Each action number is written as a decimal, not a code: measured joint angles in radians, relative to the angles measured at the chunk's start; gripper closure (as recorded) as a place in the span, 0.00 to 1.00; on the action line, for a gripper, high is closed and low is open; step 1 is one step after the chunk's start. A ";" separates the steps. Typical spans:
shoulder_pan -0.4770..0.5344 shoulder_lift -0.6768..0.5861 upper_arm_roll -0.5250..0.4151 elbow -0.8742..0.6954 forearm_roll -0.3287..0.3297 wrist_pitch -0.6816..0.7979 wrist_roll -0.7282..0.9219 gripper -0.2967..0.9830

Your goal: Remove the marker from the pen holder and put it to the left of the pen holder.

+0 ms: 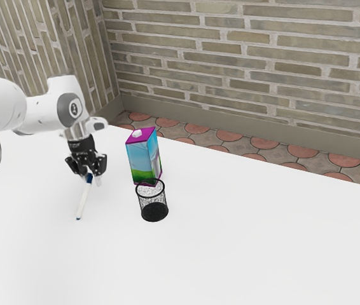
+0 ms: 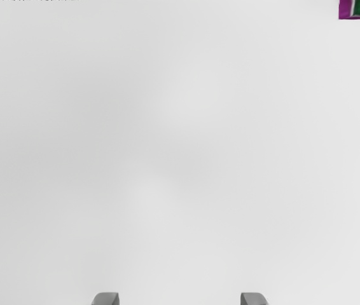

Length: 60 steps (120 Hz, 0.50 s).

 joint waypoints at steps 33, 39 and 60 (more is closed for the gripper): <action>0.015 0.044 -0.001 0.001 -0.040 0.028 0.033 0.74; 0.011 0.030 -0.003 0.001 -0.040 0.029 0.038 0.68; -0.051 -0.347 -0.097 -0.033 0.049 -0.069 0.039 0.44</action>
